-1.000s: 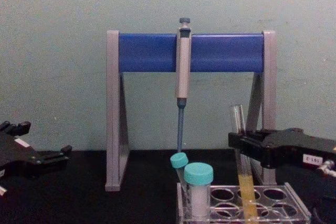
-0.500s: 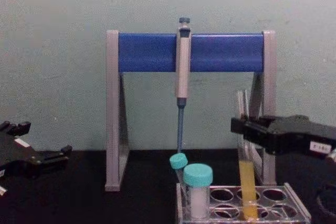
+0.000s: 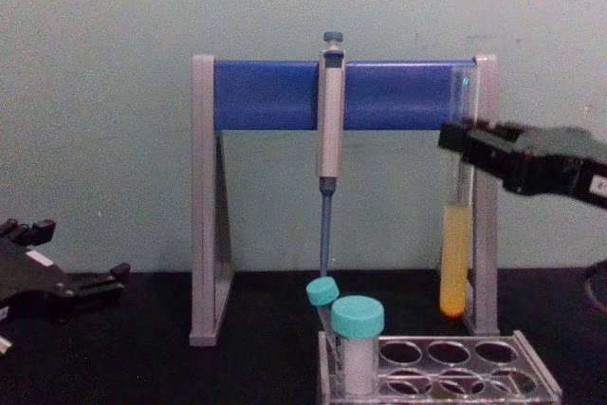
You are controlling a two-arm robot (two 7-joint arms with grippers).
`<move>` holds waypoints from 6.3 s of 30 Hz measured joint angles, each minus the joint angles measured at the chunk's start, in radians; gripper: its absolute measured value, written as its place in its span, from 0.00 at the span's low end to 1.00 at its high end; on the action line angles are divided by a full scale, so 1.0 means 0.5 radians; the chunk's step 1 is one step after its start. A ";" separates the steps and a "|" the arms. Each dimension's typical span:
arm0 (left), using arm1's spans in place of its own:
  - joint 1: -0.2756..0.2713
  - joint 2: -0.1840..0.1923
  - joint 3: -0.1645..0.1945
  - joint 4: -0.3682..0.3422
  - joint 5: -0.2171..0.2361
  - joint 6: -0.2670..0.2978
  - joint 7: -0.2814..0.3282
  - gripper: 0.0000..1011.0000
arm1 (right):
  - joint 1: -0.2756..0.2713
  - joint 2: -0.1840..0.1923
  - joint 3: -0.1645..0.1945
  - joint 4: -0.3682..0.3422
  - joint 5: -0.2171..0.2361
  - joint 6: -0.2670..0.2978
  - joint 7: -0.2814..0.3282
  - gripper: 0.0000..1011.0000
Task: Pick up the test tube from the test tube rack, shake it, then place it back into the test tube rack.
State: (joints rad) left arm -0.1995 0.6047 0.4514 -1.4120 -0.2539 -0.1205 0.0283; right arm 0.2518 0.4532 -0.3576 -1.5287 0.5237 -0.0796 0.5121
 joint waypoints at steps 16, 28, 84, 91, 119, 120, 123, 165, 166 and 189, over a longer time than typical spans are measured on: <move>0.000 0.000 0.000 0.000 0.000 0.000 0.000 0.99 | -0.018 -0.069 0.055 0.004 -0.064 -0.135 -0.062 0.23; 0.000 0.000 0.000 0.000 0.000 0.000 0.000 0.99 | 0.018 -0.075 0.028 0.042 -0.053 -0.132 0.046 0.23; 0.000 0.000 0.000 0.000 0.000 0.000 0.000 0.99 | 0.081 -0.085 0.020 0.021 -0.151 -0.023 -0.052 0.23; 0.000 0.000 0.000 0.000 0.000 0.000 0.000 0.99 | 0.073 -0.055 0.020 0.012 0.110 0.039 0.158 0.23; 0.000 0.000 0.000 0.000 0.000 0.000 0.000 0.99 | -0.127 0.333 0.082 -0.294 -0.168 0.108 -0.203 0.23; 0.000 0.000 0.000 0.000 0.000 0.000 0.000 0.99 | -0.124 0.324 0.079 -0.294 -0.199 0.102 -0.226 0.23; 0.000 0.000 0.000 0.000 0.000 0.000 0.000 0.99 | -0.100 0.261 0.072 -0.265 -0.305 0.058 -0.309 0.23; 0.000 0.000 0.000 0.000 0.000 0.000 0.000 0.99 | -0.070 0.272 0.086 -0.172 0.330 0.105 0.221 0.23; 0.000 0.000 0.000 0.000 0.000 0.000 0.000 0.99 | -0.075 0.284 0.085 -0.183 0.305 0.097 0.195 0.23; 0.000 0.000 0.000 0.000 0.000 0.000 0.000 0.99 | -0.024 -0.037 0.107 -0.006 0.076 -0.202 -0.009 0.23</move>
State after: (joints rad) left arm -0.1995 0.6047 0.4514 -1.4119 -0.2539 -0.1205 0.0283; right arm 0.2398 0.4349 -0.3042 -1.5316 0.5618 -0.1804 0.5076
